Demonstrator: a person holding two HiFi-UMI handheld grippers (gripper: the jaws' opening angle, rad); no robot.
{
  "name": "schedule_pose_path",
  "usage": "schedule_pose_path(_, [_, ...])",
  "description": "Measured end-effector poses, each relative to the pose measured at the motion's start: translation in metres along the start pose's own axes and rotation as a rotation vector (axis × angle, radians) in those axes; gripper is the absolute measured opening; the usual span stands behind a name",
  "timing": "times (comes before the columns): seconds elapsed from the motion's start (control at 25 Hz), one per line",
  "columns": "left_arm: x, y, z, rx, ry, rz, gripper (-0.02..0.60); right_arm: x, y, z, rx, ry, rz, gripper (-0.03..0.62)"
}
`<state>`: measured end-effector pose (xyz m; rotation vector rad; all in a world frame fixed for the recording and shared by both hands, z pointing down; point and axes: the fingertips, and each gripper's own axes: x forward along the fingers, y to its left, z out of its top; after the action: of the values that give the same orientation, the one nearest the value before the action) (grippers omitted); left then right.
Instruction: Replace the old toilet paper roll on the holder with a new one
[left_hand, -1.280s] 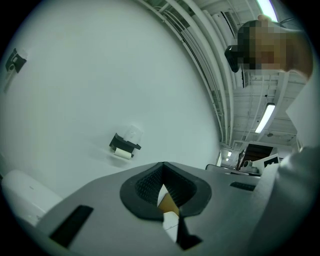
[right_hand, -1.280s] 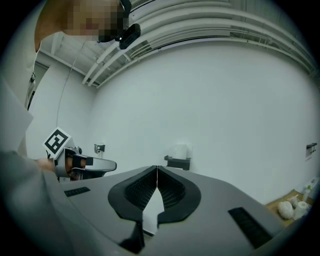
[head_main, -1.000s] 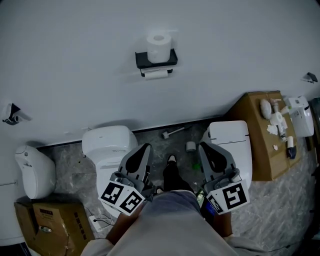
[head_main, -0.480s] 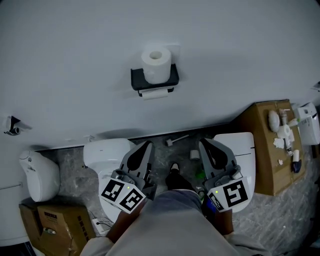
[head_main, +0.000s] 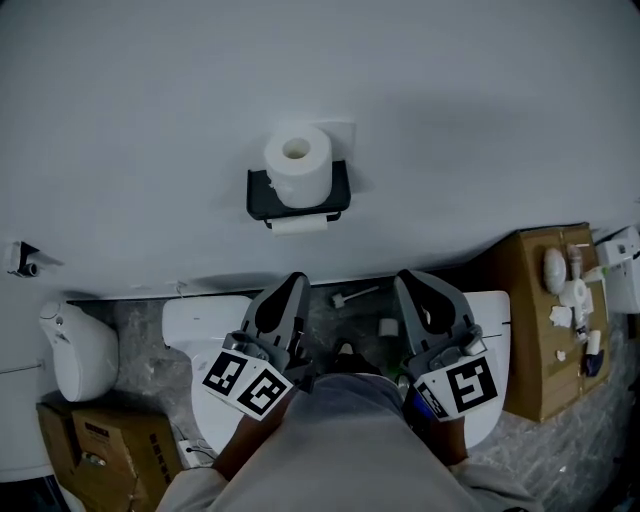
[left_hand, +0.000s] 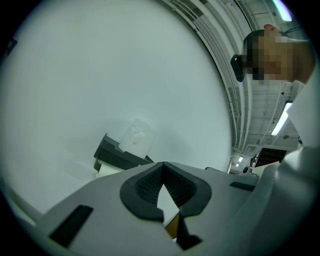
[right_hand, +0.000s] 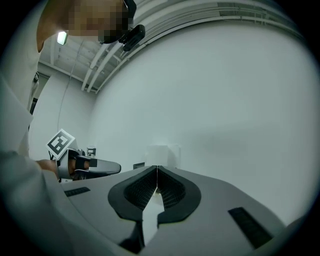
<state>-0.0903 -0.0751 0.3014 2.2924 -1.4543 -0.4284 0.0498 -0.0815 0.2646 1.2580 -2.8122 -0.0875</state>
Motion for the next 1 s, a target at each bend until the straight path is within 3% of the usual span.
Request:
schedule_pose_path(0.32, [0.026,0.015,-0.009,-0.110,-0.022,0.036,0.005,0.022,-0.014,-0.013,0.019,0.020,0.053,0.017])
schedule_pose_path(0.6, [0.039,0.031,-0.012,-0.144,-0.019,0.053,0.005,0.046,-0.010,-0.017,0.015,0.038,0.096,0.018])
schedule_pose_path(1.0, [0.059,0.065,-0.032,-0.401,-0.068,0.084,0.005,0.069,-0.010,-0.029,0.024,0.093,0.108,0.018])
